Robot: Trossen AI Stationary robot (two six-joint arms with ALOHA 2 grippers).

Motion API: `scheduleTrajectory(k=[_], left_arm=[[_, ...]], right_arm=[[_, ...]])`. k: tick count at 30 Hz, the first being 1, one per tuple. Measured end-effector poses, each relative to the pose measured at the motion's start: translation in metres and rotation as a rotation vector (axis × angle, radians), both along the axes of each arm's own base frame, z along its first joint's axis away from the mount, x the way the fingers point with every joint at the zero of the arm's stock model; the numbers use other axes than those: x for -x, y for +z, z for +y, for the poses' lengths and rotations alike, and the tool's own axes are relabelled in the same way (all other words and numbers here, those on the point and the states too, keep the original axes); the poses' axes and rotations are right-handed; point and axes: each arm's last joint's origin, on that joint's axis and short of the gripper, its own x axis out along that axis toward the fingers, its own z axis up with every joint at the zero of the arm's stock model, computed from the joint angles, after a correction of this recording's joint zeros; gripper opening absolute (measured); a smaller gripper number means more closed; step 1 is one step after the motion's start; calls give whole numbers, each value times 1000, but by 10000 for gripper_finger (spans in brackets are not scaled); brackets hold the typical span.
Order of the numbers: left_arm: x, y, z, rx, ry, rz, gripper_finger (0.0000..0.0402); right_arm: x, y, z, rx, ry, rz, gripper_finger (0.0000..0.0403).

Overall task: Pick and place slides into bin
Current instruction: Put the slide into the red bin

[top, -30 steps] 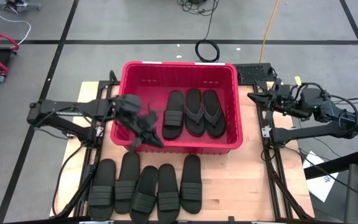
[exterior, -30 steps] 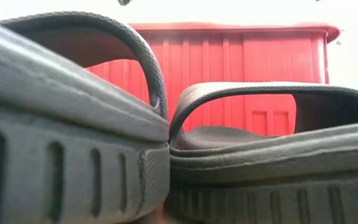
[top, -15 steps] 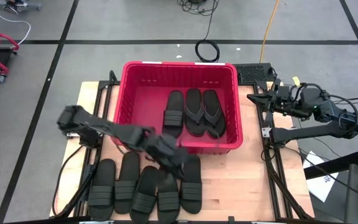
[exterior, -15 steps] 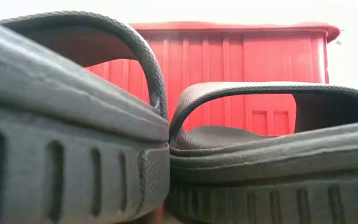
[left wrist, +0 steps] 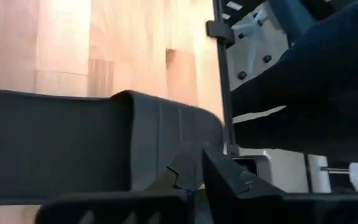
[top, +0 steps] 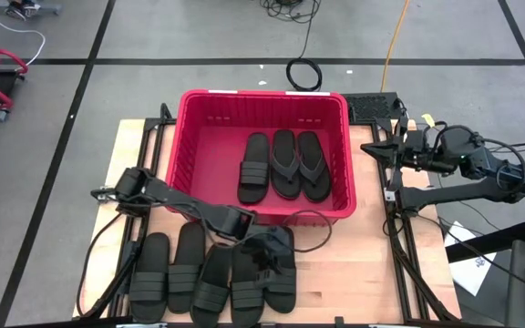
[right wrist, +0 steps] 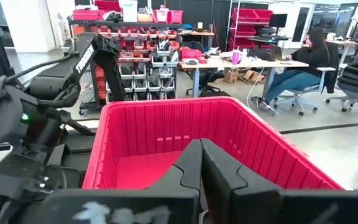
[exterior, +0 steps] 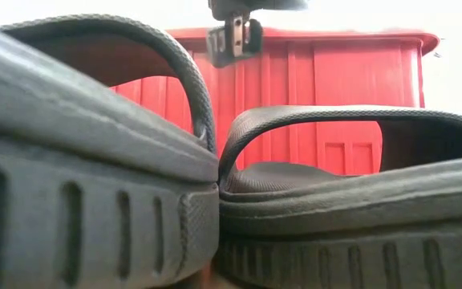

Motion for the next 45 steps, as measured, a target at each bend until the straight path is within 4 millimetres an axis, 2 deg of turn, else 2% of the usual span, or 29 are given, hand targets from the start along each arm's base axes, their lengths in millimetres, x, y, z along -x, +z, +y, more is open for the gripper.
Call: scheduleTrajectory(k=[5,9,14,19,24,31,37,45], left_arm=[[-3,-1,5,-28,-26,-30,93],[-3,-4,9,-48,-33,-28,169],[-2,-15,19,-60,-9,8,266],[0,-25,23,-57,-2,21,329],[1,-35,20,-15,3,3,350],[7,-53,14,-3,16,-31,351],[11,-68,19,-21,7,-46,351],[18,-80,5,30,-10,-115,351]], right_arm=[[0,0,0,-52,-1,-12,0],[0,0,2,-82,52,-16,0],[-1,0,3,-78,97,-12,0],[-1,0,3,-67,99,-10,0],[-1,0,3,-67,99,-11,0],[-1,0,3,-67,99,-10,0],[-1,0,3,-67,98,-10,0],[-1,0,3,-83,95,-13,0]])
